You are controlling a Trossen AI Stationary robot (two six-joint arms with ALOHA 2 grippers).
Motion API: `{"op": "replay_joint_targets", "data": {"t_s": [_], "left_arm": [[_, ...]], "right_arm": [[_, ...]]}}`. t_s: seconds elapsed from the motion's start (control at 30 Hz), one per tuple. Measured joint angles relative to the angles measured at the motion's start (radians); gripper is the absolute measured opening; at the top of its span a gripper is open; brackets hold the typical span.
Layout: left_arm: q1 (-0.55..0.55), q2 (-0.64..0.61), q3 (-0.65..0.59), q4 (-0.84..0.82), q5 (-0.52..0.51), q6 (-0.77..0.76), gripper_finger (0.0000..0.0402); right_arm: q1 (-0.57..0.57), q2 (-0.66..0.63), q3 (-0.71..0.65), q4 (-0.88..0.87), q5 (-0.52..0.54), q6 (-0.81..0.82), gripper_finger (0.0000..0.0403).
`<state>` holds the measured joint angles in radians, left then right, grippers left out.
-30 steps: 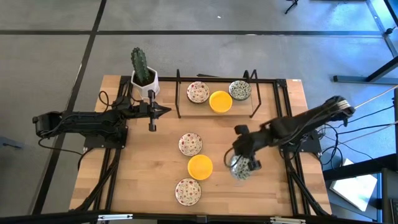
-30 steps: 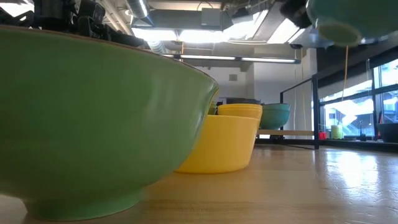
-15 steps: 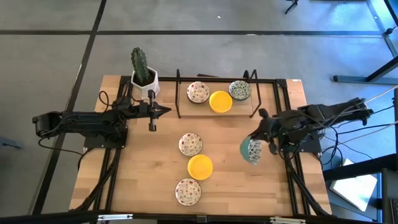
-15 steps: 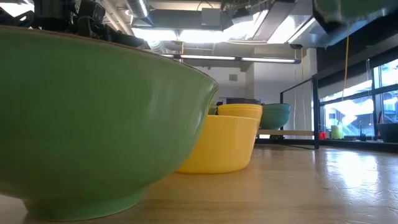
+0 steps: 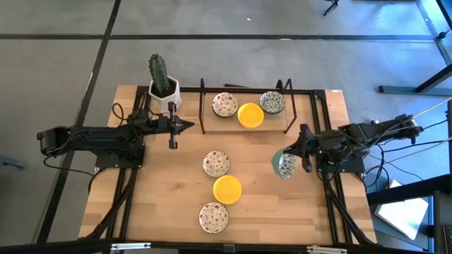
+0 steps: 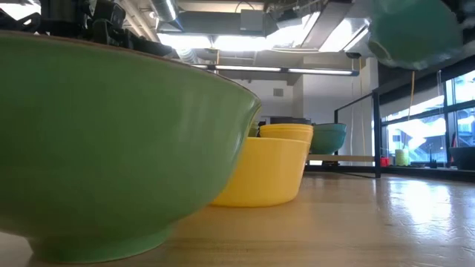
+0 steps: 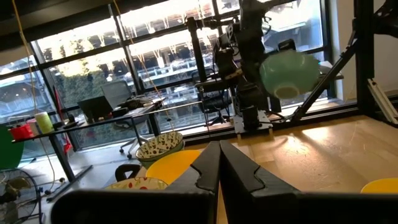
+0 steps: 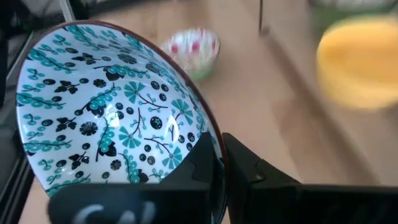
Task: Pick & Place Mini bowls
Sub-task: Stack the blue bowl on top of the blue bowl on the shelf
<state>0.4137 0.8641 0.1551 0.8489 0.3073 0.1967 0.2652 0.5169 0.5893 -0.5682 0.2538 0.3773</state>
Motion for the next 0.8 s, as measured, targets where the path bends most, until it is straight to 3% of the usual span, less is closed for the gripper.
{"op": "replay_joint_targets", "data": {"t_s": [0.13, 0.27, 0.43, 0.6, 0.8], "left_arm": [[0.000, 0.000, 0.000, 0.000, 0.000, 0.000, 0.0006], [0.000, 0.000, 0.000, 0.000, 0.000, 0.000, 0.0006], [0.000, 0.000, 0.000, 0.000, 0.000, 0.000, 0.0006], [0.000, 0.000, 0.000, 0.000, 0.000, 0.000, 0.0006], [0.000, 0.000, 0.000, 0.000, 0.000, 0.000, 0.0006]], "right_arm": [[-0.027, 0.055, 0.120, 0.010, 0.042, -0.062, 0.0014], [-0.101, 0.171, 0.328, -0.042, 0.043, -0.162, 0.0014], [-0.228, 0.400, 0.673, -0.254, 0.114, -0.256, 0.0014], [-0.395, 0.658, 1.017, -0.512, 0.120, -0.293, 0.0014], [-0.602, 0.898, 1.260, -0.755, 0.094, -0.344, 0.0014]]}}
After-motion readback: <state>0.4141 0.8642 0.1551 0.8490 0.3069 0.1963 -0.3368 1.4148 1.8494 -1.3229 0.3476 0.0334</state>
